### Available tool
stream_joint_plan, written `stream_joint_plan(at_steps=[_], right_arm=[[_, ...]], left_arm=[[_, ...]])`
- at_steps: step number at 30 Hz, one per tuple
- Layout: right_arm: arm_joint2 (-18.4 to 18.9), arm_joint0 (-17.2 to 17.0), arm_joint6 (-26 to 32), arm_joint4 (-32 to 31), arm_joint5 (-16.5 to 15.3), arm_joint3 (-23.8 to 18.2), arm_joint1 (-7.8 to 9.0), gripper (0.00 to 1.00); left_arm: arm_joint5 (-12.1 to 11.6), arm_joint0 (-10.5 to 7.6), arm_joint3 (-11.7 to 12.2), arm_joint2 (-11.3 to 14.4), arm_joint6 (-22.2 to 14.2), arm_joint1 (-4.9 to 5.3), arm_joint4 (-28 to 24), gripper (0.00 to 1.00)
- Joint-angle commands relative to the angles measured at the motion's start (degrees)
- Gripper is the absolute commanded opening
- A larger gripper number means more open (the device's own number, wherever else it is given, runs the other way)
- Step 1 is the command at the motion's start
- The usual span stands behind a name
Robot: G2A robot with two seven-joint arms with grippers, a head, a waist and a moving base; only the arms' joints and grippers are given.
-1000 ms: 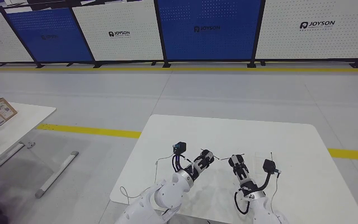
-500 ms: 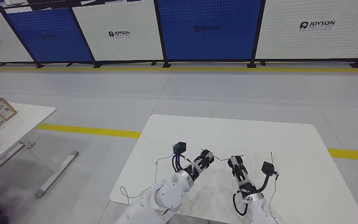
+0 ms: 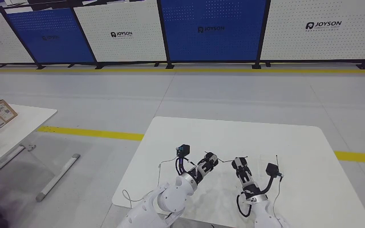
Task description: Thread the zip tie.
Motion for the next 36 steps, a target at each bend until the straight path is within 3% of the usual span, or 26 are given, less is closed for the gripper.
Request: stream_joint_plan(at_steps=[1, 15, 31, 36], right_arm=[[-0.1, 0.0, 0.1, -0.1, 0.3, -0.1, -0.08, 0.00], [0.0, 0.2, 3.4, 1.4, 0.9, 0.3, -0.44, 0.00], [0.0, 0.2, 3.4, 1.4, 0.9, 0.3, -0.44, 0.00], [0.0, -0.1, 4.7, 1.9, 0.4, -0.5, -0.45, 0.00]], left_arm=[[0.0, 0.00, 0.0, 0.0, 0.0, 0.00, 0.0, 0.00], [0.0, 0.00, 0.0, 0.0, 0.0, 0.00, 0.0, 0.00], [0.0, 0.00, 0.0, 0.0, 0.0, 0.00, 0.0, 0.00], [-2.6, 0.44, 0.0, -0.1, 1.1, -0.28, -1.3, 0.00]])
